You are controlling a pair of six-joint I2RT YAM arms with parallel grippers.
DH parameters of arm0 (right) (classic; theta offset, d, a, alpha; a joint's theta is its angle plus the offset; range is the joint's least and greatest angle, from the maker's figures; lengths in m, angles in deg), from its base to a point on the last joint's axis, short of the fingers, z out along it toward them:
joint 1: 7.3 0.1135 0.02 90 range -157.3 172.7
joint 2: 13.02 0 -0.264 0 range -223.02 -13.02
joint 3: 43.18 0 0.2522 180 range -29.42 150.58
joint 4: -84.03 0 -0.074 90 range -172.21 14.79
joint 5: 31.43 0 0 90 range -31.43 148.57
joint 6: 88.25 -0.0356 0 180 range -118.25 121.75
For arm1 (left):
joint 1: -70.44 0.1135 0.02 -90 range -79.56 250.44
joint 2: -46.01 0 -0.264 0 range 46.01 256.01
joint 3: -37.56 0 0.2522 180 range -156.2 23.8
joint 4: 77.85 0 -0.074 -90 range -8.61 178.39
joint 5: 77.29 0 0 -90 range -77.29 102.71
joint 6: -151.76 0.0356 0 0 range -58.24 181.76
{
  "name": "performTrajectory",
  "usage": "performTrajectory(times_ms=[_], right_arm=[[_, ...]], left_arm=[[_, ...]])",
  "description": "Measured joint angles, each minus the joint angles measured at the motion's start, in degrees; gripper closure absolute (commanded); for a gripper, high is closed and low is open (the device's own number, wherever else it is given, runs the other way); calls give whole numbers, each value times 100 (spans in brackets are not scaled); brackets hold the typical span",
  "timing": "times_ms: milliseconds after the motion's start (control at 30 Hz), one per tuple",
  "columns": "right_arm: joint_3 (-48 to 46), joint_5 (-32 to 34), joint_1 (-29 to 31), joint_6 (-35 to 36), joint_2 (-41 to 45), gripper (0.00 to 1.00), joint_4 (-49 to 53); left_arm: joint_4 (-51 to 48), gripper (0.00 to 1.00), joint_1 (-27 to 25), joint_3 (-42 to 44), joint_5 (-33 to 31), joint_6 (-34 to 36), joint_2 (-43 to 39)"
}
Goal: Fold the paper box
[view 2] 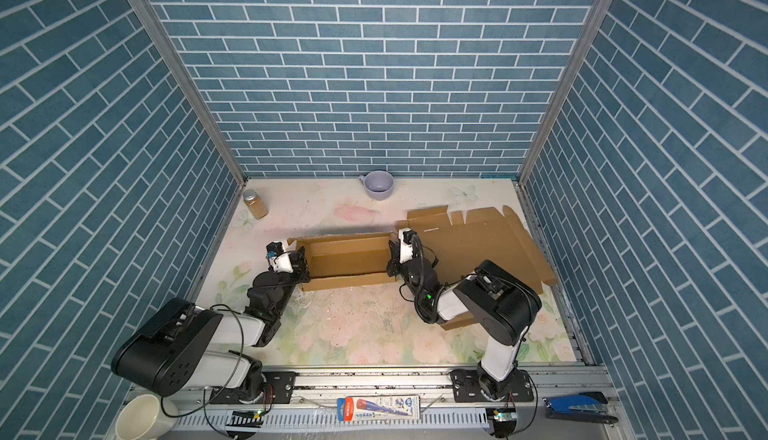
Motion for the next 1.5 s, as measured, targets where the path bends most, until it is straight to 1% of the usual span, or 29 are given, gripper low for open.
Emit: performTrajectory(times_ms=[100,200,267,367,500,633,700,800,867,967,1167,1233,1367,1433,1500], right_arm=[[-57,-544,-107,-61,651,67,868],[-68,-1038,-229,-33,1469,59,1875],[-68,-1287,-282,28,2035,56,2518],[-66,-1617,-372,199,2907,54,3639],[46,-1871,-452,529,4092,53,5442],[634,-1987,-470,879,4708,50,7178],[1231,-2041,-468,1075,4758,44,8063],[2199,-2111,-468,1355,4533,34,8983],[2889,-2124,-468,1596,4157,31,9455],[3880,-2120,-468,2004,3353,29,9993],[5692,-2214,-348,2804,1390,30,10712],[6210,-2284,-243,3058,813,31,10902],[6867,-2402,-98,3423,59,35,11189],[7147,-2450,-50,3606,-236,40,11357],[7394,-2520,-24,3762,-455,49,11514]], left_arm=[[-170,100,-31,0,87,48,-116],[-188,100,-42,0,129,81,-122],[-168,100,-50,0,166,101,-96],[-105,100,-59,0,229,131,-46],[-37,100,-76,2,258,168,-4],[-7,100,-118,2,260,212,17],[-7,100,-142,2,260,240,17],[2,100,-170,11,254,264,17],[13,100,-181,15,247,278,17],[13,100,-188,15,236,282,17],[13,100,-197,15,225,297,17],[13,100,-199,15,221,302,17],[11,100,-205,15,216,321,17],[11,100,-205,15,216,337,17],[11,100,-205,15,216,345,17]])
